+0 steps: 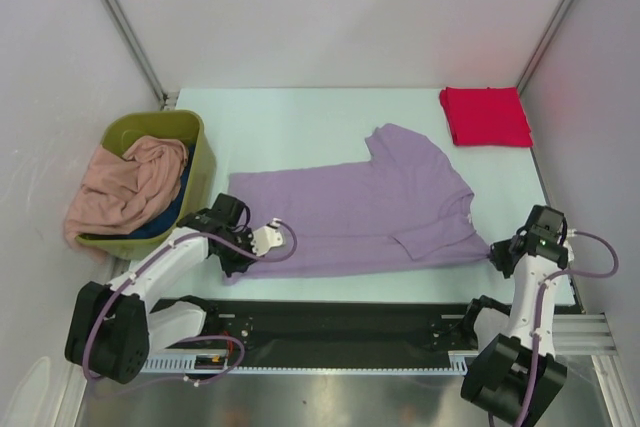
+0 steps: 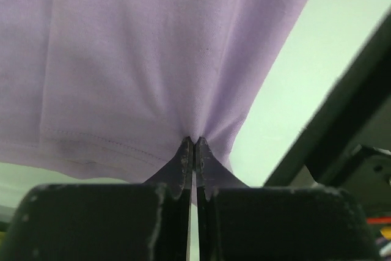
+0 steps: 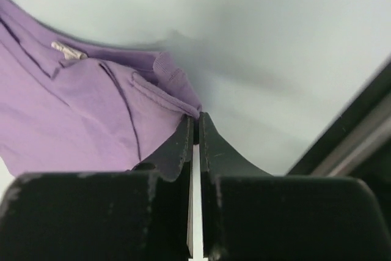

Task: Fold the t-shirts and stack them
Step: Fold the tshirt

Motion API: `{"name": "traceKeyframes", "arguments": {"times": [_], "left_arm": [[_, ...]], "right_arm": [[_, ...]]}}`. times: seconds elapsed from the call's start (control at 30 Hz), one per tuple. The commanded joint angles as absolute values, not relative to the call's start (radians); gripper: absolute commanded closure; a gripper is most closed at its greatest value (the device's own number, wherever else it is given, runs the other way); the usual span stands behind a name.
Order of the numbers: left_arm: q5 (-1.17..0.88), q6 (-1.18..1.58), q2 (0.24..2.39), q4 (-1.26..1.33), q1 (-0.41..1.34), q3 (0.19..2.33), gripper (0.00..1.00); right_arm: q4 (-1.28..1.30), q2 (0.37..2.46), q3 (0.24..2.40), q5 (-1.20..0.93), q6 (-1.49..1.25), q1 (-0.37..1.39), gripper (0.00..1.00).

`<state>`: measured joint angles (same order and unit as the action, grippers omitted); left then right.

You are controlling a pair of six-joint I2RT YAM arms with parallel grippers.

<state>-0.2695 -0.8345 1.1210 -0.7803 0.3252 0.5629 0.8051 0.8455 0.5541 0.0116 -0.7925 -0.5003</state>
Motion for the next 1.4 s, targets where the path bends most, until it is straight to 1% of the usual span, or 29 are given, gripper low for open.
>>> {"name": "traceKeyframes", "arguments": {"times": [0.0,0.03,0.07,0.1,0.13,0.17,0.2,0.23,0.27,0.3,0.33,0.37,0.4,0.43,0.47,0.5,0.53,0.57,0.63,0.67,0.73,0.77,0.8,0.87,0.9,1.0,1.13,1.27,1.37], "left_arm": [[-0.295,-0.946,1.101,-0.95,0.325,0.601,0.98],[-0.282,-0.95,1.103,-0.942,0.324,0.607,0.91],[-0.267,-0.959,1.109,-0.945,0.324,0.617,0.79],[-0.268,-0.963,1.115,-0.946,0.321,0.627,0.55],[-0.275,-0.963,1.118,-0.956,0.316,0.665,0.46],[-0.3,-0.959,1.12,-0.96,0.308,0.692,0.36],[-0.319,-0.956,1.124,-0.965,0.299,0.722,0.3],[-0.346,-0.945,1.134,-0.965,0.269,0.797,0.26],[-0.377,-0.916,1.141,-0.962,0.247,0.839,0.24],[-0.432,-0.885,1.153,-0.948,0.195,0.882,0.2],[-0.443,-0.84,1.184,-0.881,0.167,0.959,0.19],[-0.448,-0.722,1.21,-0.84,0.14,0.997,0.18],[-0.416,-0.651,1.238,-0.794,0.091,1.03,0.18],[-0.378,-0.582,1.267,-0.716,0.074,1.096,0.19],[-0.333,-0.472,1.348,-0.695,0.061,1.133,0.21],[-0.295,-0.433,1.388,-0.692,0.048,1.173,0.27],[-0.24,-0.404,1.434,-0.692,0.046,1.24,0.3],[-0.226,-0.355,1.498,-0.686,0.046,1.265,0.35],[-0.213,-0.31,1.561,-0.661,0.046,1.322,0.37],[-0.209,-0.298,1.622,-0.651,0.046,1.341,0.38],[-0.181,-0.295,1.687,-0.653,0.046,1.408,0.4],[-0.142,-0.301,1.727,-0.67,0.046,1.431,0.43],[-0.124,-0.308,1.788,-0.682,0.046,1.455,0.44],[-0.068,-0.339,1.839,-0.707,0.046,1.496,0.45],[-0.055,-0.35,1.873,-0.703,0.046,1.5,0.44],[-0.031,-0.385,1.914,-0.696,0.045,1.522,0.42],[-0.035,-0.425,1.994,-0.715,0.046,1.558,0.42],[-0.04,-0.462,2.017,-0.709,0.046,1.542,0.42],[-0.04,-0.491,2.043,-0.71,0.046,1.537,0.42]], "right_arm": [[0.925,0.836,0.591,0.164,-0.888,-0.522,1.0],[0.927,0.839,0.589,0.181,-0.894,-0.523,1.0],[0.931,0.839,0.591,0.19,-0.899,-0.525,0.94],[0.949,0.836,0.597,0.224,-0.923,-0.525,0.81],[0.962,0.833,0.604,0.244,-0.939,-0.526,0.65],[0.969,0.833,0.613,0.259,-0.949,-0.526,0.4],[0.953,0.836,0.629,0.265,-0.95,-0.525,0.36],[0.93,0.848,0.662,0.247,-0.916,-0.526,0.34],[0.901,0.859,0.688,0.221,-0.893,-0.525,0.32],[0.809,0.868,0.71,0.131,-0.865,-0.516,0.31],[0.742,0.893,0.747,0.074,-0.797,-0.499,0.28],[0.671,0.906,0.767,0.022,-0.77,-0.468,0.22],[0.541,0.926,0.79,-0.021,-0.738,-0.427,0.2],[0.484,0.952,0.854,-0.014,-0.653,-0.306,0.2],[0.442,1.03,0.897,-0.002,-0.599,-0.245,0.23],[0.417,1.093,0.958,0.076,-0.548,-0.188,0.24],[0.419,1.154,1.018,0.098,-0.498,-0.128,0.25],[0.442,1.302,1.158,0.103,-0.389,-0.056,0.26],[0.497,1.453,1.306,0.086,-0.304,-0.003,0.32],[0.564,1.617,1.471,0.08,-0.238,0.033,0.42],[0.638,1.774,1.633,0.077,-0.18,0.06,0.5],[0.708,1.842,1.707,0.08,-0.157,0.084,0.58],[0.739,1.979,1.85,0.093,-0.12,0.092,0.6],[0.813,2.092,1.972,0.1,-0.088,0.115,0.59],[0.827,2.194,2.077,0.109,-0.065,0.123,0.57],[0.859,2.317,2.19,0.123,-0.045,0.13,0.53],[0.876,2.485,2.345,0.155,-0.035,0.129,0.5],[0.885,2.537,2.361,0.161,-0.017,0.13,0.45],[0.865,2.537,2.317,0.164,-0.005,0.127,0.44]]}}
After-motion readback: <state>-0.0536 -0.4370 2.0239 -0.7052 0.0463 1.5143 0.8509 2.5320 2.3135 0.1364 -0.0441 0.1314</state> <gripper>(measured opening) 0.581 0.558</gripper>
